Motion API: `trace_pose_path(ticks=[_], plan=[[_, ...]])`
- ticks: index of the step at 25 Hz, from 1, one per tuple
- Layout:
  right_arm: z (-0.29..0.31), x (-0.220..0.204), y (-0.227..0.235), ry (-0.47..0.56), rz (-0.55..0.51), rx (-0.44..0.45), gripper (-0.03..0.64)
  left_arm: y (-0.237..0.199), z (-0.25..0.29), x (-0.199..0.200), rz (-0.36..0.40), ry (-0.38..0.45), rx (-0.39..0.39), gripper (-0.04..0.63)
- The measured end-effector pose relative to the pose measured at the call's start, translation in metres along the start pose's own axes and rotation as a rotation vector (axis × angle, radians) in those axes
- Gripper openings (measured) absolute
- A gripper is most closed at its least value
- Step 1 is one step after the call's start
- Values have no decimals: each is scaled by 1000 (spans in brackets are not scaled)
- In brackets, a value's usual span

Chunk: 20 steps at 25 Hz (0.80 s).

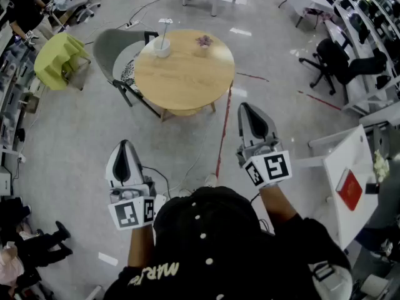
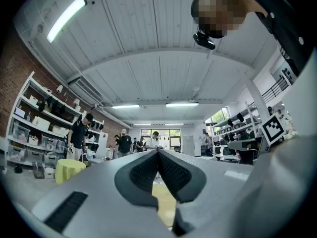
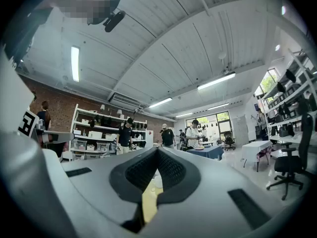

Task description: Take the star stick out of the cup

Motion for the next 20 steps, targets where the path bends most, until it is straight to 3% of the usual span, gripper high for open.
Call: trace_pose_path(ticks=[8, 20], plan=[[-8, -2, 2, 36, 93, 33, -10, -1, -2, -3, -63, -19, 20, 3], [-6, -5, 6, 22, 62, 19, 13, 4, 0, -6, -25, -39, 8, 5]])
Point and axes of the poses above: the fingertips, and each gripper's own axes: z forward along the fingers, y to its right, x out of its top, the point moved 9 cm from there along -z, backward along the fingers, and after that the axes turned 3 degrees about y, right-handed, at the moved point
